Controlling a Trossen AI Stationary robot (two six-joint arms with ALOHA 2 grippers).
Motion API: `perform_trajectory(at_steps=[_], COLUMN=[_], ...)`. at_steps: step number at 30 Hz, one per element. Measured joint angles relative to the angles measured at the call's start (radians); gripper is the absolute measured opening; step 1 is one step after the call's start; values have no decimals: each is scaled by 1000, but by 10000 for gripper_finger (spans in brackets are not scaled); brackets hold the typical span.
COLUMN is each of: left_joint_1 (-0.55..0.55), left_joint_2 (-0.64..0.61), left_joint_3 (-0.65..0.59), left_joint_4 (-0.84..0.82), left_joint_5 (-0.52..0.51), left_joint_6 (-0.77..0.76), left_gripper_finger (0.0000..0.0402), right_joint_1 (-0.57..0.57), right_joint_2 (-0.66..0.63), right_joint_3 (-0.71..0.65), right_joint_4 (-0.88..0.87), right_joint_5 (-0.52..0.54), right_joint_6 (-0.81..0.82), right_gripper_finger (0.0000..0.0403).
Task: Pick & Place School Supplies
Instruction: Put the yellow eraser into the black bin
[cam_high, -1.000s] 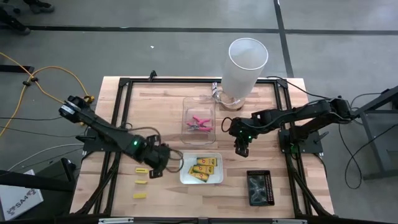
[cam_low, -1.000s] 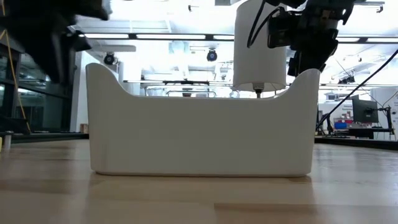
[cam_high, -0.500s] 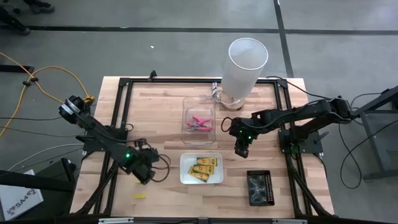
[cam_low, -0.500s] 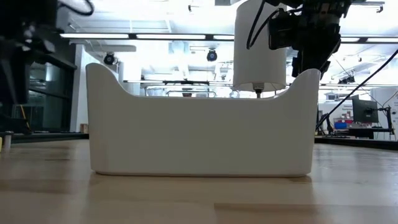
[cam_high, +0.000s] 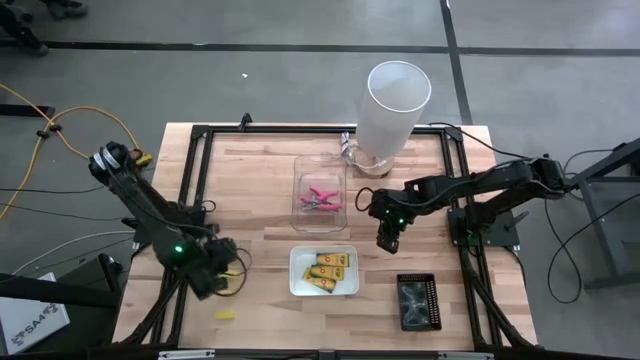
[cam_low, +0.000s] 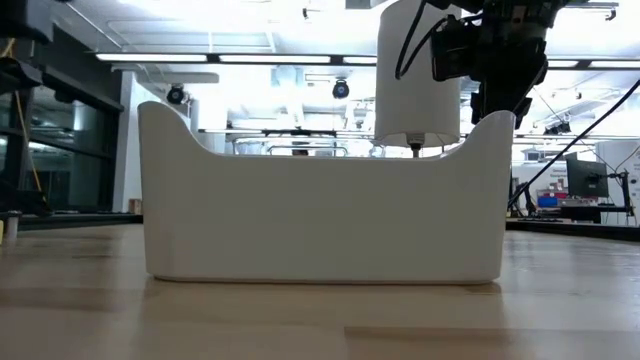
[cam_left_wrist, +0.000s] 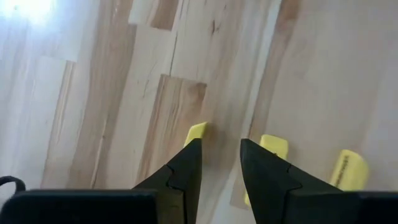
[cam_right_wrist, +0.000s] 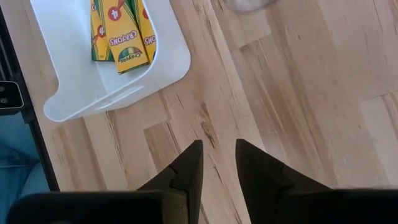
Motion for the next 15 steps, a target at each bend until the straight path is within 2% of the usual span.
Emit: perform_trajectory(at_steps=[4, 9, 15], left_joint_1=[-60, -72, -48], left_joint_2=[-156, -314, -376], left_joint_3=[-61, -129, -188], left_joint_4=[33, 27, -7], left_joint_5=[-38, -21, 45], left_joint_6=[-48, -66, -121], left_gripper_finger=[104, 104, 104], right_joint_1=[0, 0, 0], right_joint_2=[0, 0, 0], right_joint_3=[0, 0, 0], right_joint_4=[2, 17, 55], right_joint_5=[0, 1, 3], right_joint_6=[13, 59, 97], right_gripper_finger=[87, 87, 87])
